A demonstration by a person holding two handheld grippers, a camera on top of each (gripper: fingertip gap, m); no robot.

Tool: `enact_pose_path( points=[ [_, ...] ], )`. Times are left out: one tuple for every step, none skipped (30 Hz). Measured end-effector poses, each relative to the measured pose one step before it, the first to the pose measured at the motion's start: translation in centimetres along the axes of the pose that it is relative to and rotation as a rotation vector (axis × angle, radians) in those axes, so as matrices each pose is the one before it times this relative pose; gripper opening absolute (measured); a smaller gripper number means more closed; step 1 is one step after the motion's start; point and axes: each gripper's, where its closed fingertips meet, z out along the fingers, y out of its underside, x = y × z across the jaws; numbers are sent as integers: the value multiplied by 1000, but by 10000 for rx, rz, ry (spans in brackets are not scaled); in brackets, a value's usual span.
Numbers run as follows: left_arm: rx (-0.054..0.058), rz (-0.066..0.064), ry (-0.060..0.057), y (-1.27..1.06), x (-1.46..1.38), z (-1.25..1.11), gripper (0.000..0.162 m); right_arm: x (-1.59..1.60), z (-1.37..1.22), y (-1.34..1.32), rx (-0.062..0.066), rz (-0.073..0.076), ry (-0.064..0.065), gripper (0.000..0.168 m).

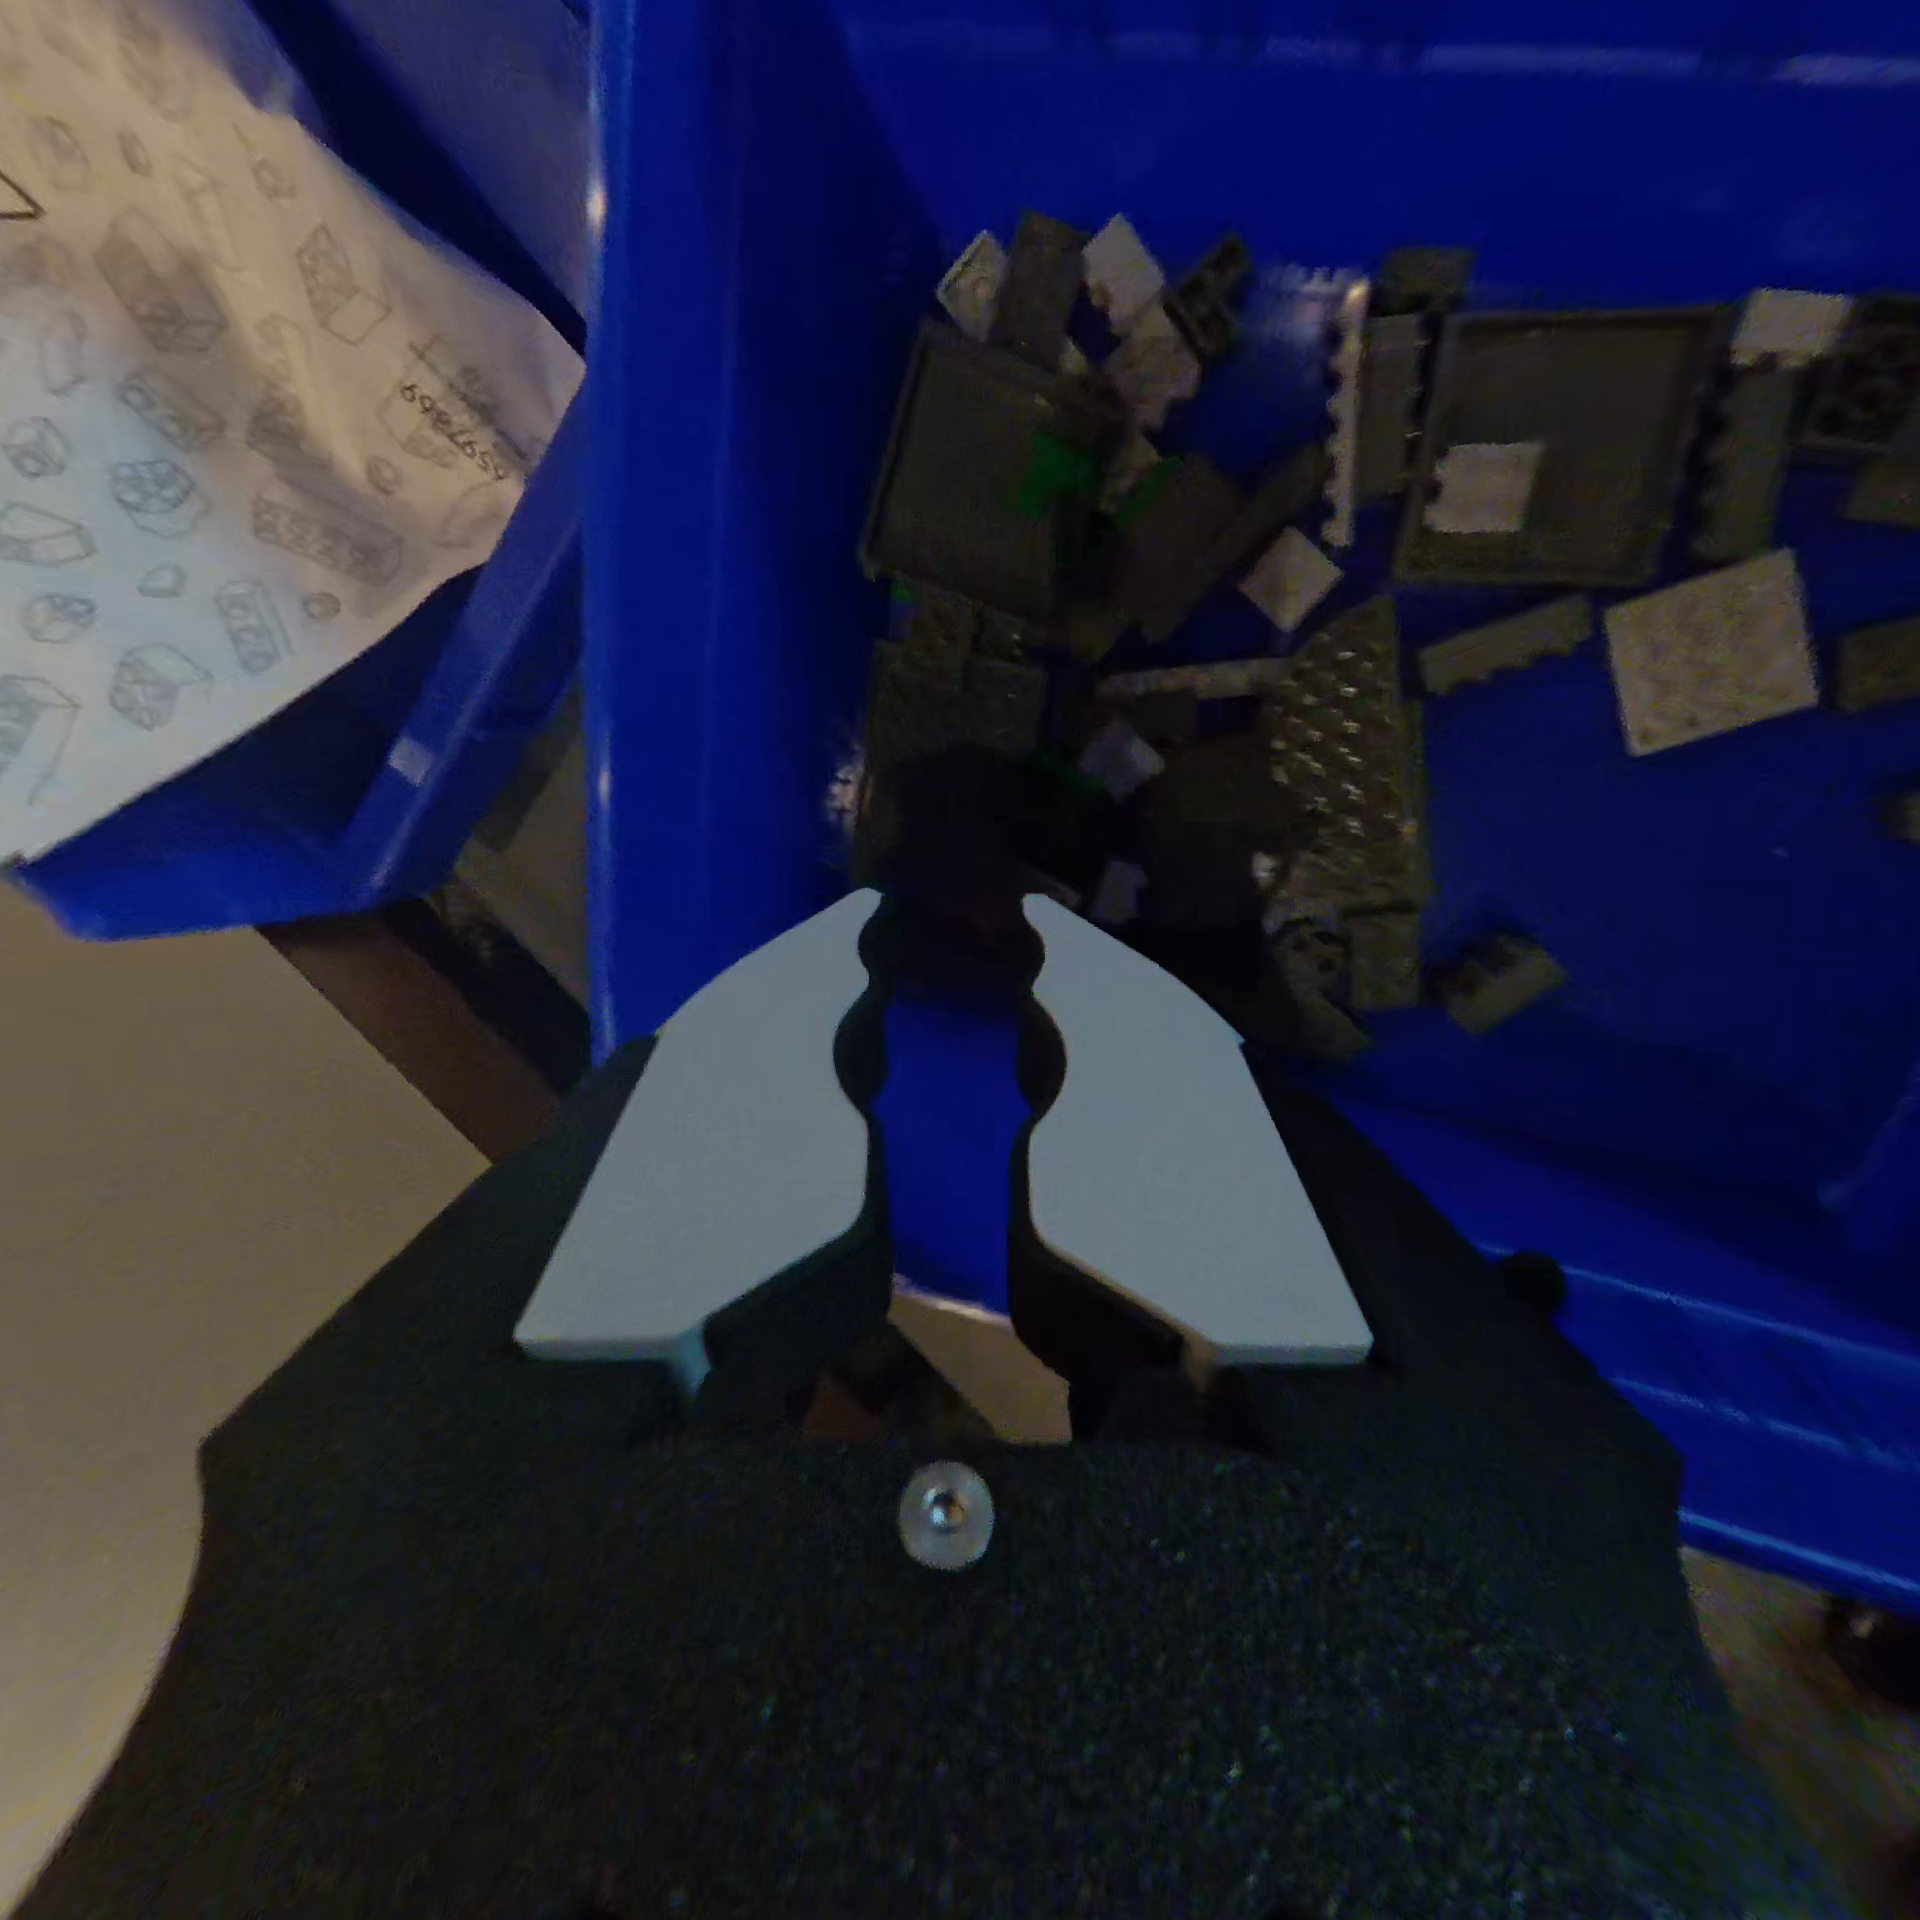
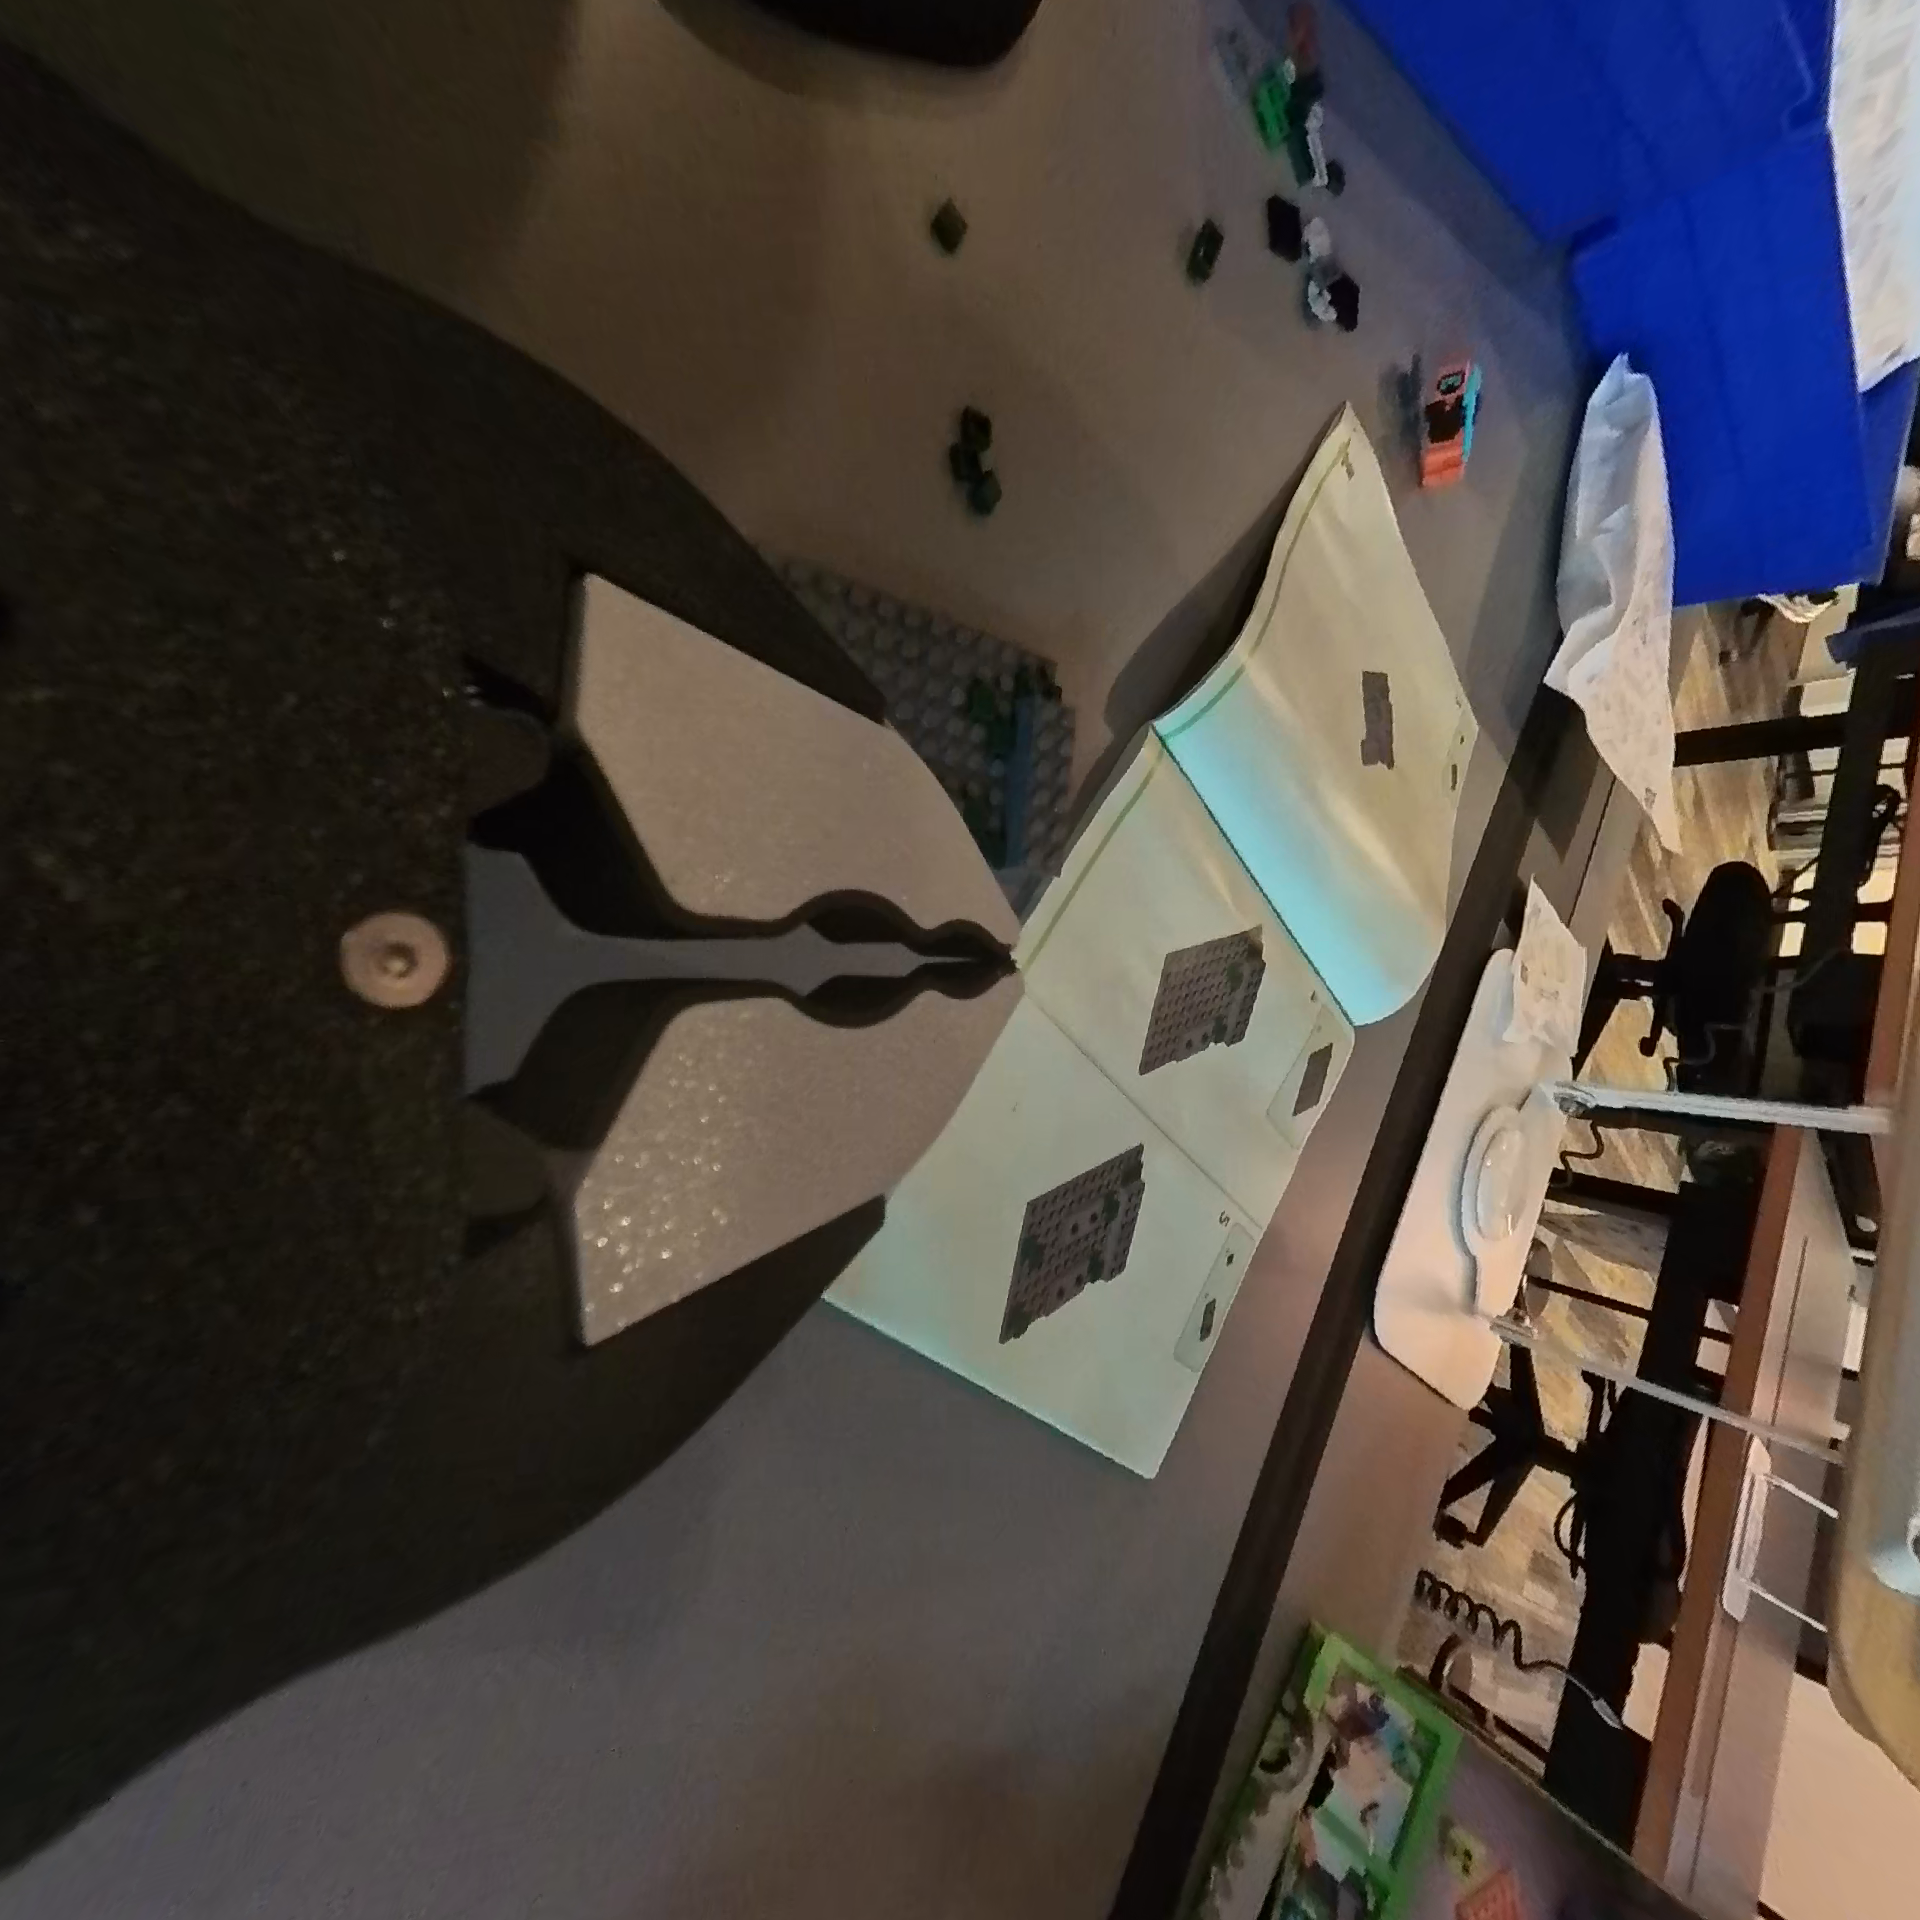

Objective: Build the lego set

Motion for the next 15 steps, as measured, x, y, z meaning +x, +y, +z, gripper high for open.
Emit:
enact_pose_path(
  points=[
    [-154,81,143,-59,-112,427,21,22,-44,5,1,2,13,0],
    [-250,69,261,93,101,439,21,38,-50,-8,6,13,16,0],
    [-331,108,113,238,-53,435,21,51,-42,-16,12,20,13,0],
    [-344,122,51,281,-90,439,20,34,-31,-20,12,20,5,0],
    [-380,50,253,345,245,462,20,-6,19,4,0,13,-10,0],
    [-441,-15,273,428,319,482,20,-39,43,32,-16,-6,-20,0],
    [-401,62,49,364,97,409,20,-63,60,35,-17,-28,-15,0],
    [-354,107,36,324,188,348,20,-53,43,37,-13,-31,-10,0],
    [-320,53,181,268,424,326,20,-52,53,37,-16,-10,-18,0],
    [-268,38,150,203,390,305,20,-23,37,32,-13,8,-22,0],
    [-214,71,27,163,241,256,20,-13,18,5,0,9,-17,0],
    [-177,40,34,142,216,229,20,-11,11,-12,8,6,-15,0],
    [-195,-52,79,163,249,243,20,-11,18,5,-1,5,-17,0],
    [-150,-98,-16,112,70,212,20,-12,17,11,-6,1,-13,0],
    [-130,-137,-12,56,50,206,19,-27,23,11,1,-3,-10,0]
  ],
)
